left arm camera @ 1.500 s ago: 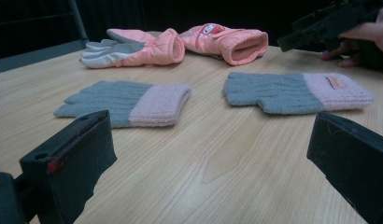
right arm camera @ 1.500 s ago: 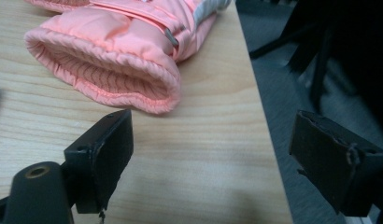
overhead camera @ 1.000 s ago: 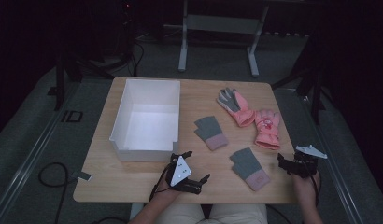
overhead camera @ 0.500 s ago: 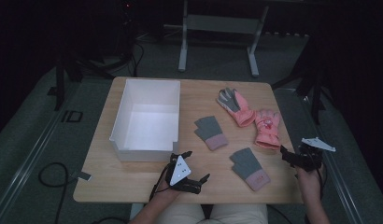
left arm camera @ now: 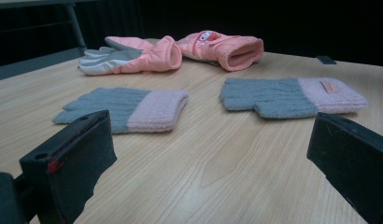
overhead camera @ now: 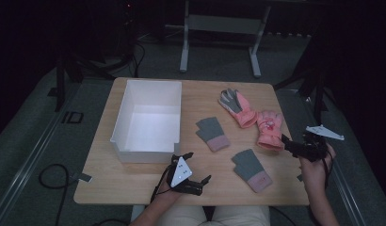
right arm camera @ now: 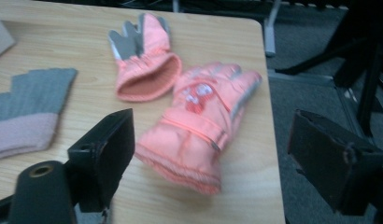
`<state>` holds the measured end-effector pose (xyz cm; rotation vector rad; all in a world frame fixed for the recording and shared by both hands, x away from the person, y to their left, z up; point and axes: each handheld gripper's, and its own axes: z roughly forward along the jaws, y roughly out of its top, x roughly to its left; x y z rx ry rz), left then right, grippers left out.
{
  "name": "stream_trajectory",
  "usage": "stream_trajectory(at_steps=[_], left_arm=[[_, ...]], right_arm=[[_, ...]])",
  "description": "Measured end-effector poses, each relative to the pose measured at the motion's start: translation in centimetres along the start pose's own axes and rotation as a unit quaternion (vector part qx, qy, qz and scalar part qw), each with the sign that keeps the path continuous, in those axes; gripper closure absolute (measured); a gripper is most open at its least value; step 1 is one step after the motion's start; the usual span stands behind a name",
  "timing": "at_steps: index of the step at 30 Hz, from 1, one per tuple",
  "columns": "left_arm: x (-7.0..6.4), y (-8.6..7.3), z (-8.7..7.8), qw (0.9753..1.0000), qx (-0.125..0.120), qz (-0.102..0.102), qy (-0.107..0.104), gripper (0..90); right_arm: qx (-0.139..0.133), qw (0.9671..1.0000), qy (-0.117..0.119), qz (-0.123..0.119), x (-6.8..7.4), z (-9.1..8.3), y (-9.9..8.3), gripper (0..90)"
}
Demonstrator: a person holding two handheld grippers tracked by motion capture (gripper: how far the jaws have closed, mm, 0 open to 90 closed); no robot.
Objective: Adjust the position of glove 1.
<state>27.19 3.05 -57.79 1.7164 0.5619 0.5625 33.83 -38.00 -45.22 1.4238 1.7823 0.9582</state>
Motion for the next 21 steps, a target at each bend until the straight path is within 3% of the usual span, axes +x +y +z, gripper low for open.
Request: stream_trajectory(at_steps=[4, 9, 15, 21], left_arm=[[0.0, 0.0, 0.0, 1.0, -0.001, -0.002, -0.001, 0.4], [0.0, 0.0, 0.0, 1.0, -0.001, 0.0, 0.0, 0.4], [0.1, 0.0, 0.0, 1.0, -0.002, -0.003, -0.001, 0.4], [0.1, 0.0, 0.0, 1.0, 0.0, -0.004, -0.003, 0.4]], right_arm=[[-0.021, 0.9997, 0.01, 0.006, 0.5, -0.1, 1.2, 11.8], [-0.043, 0.9983, 0.038, -0.005, 1.6, -0.3, 2.4, 11.4], [-0.033, 0.9978, 0.055, -0.014, 2.8, 0.1, 3.4, 17.0], [-0.038, 0.9956, 0.075, -0.042, 4.2, 0.4, 4.5, 24.5]])
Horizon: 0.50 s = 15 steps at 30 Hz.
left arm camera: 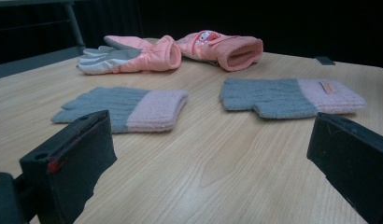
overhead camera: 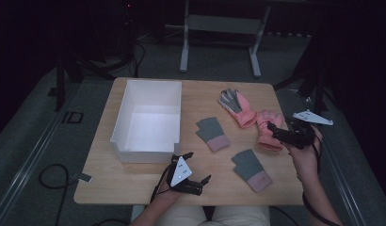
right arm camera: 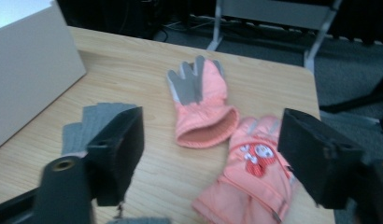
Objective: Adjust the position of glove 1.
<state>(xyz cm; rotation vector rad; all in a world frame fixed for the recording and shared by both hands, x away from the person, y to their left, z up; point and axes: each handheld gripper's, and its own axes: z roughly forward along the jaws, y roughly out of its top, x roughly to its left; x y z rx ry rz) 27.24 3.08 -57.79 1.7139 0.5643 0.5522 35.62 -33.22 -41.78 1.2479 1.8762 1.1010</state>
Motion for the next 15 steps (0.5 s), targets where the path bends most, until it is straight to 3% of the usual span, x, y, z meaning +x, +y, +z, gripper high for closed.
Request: stream_trajectory(at_steps=[10, 15], left_arm=[[0.0, 0.0, 0.0, 1.0, -0.001, 0.001, 0.0, 0.4], [0.1, 0.0, -0.1, 0.9999, -0.004, -0.006, -0.008, 0.4]], right_arm=[[-0.009, 0.9988, 0.034, -0.034, 2.5, 1.5, 1.4, 34.0], [-0.009, 0.9967, 0.066, -0.045, 3.6, 2.7, 1.6, 38.0]])
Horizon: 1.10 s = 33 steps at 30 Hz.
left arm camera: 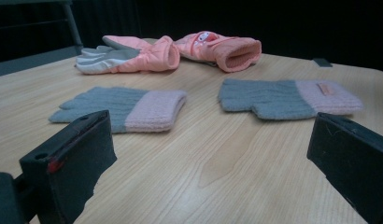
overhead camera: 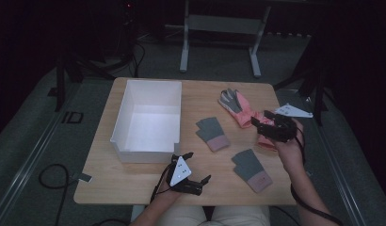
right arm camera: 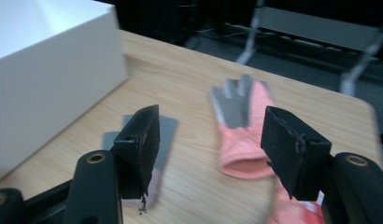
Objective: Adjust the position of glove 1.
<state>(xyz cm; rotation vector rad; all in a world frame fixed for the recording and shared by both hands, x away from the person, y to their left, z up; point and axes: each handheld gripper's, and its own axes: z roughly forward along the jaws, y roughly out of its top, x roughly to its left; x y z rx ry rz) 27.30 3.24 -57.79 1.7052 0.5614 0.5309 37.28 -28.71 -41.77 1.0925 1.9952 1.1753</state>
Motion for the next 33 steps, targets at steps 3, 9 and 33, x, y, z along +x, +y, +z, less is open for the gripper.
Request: stream_trajectory(at_steps=[3, 9, 33], left_arm=[[0.0, 0.0, 0.0, 1.0, 0.002, 0.001, 0.0, 0.4], [-0.1, 0.0, 0.0, 1.0, 0.001, 0.003, 0.0, 0.4], [-0.1, 0.0, 0.0, 1.0, -0.001, 0.004, -0.002, 0.4]], right_arm=[[0.005, 0.9998, 0.019, -0.004, 0.5, 1.2, -0.1, 39.7], [0.026, 0.9987, 0.039, -0.02, 1.8, 3.5, -0.4, 43.6], [0.084, 0.993, 0.079, -0.027, 4.7, 10.1, -2.2, 47.1]])
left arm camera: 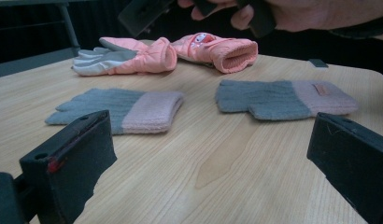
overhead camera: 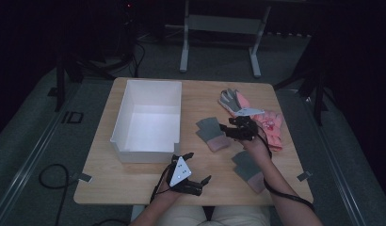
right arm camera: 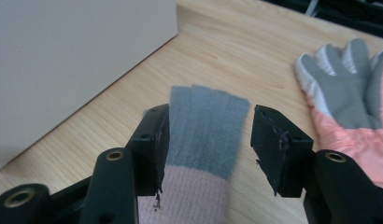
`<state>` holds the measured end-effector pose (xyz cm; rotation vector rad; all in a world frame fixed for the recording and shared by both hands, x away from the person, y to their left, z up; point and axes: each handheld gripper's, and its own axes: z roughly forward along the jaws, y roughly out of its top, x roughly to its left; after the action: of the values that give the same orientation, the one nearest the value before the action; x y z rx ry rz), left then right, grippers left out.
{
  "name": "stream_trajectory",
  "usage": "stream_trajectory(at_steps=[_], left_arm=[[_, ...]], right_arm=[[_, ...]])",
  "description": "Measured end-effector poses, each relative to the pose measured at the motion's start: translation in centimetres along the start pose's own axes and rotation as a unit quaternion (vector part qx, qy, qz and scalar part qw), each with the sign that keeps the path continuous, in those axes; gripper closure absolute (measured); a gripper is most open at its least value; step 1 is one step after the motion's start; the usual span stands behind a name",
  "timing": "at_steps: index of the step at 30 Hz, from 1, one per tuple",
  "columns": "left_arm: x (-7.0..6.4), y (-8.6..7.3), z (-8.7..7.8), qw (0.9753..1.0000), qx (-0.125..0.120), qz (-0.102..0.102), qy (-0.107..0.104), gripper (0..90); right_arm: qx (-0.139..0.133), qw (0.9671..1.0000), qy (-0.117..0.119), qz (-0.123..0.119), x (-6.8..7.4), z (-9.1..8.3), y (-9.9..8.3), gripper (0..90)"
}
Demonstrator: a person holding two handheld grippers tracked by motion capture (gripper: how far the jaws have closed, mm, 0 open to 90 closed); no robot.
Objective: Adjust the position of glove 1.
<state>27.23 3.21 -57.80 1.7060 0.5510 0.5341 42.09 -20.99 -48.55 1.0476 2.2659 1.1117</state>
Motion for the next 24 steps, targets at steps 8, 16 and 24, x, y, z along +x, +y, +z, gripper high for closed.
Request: stream_trajectory(at_steps=[8, 16, 24], left_arm=[[0.0, 0.0, 0.0, 1.0, -0.001, -0.002, 0.0, 0.4], [0.0, 0.0, 0.0, 1.0, -0.001, 0.0, 0.001, 0.4], [0.0, 0.0, -0.1, 1.0, -0.003, 0.0, 0.0, 0.4]], right_arm=[[0.029, 0.9995, 0.005, -0.006, 0.0, 2.3, -0.2, 48.4], [0.049, 0.9987, 0.013, -0.007, 0.2, 4.4, -0.2, 53.0], [0.08, 0.9965, 0.024, -0.009, 0.0, 6.8, -1.2, 62.0]])
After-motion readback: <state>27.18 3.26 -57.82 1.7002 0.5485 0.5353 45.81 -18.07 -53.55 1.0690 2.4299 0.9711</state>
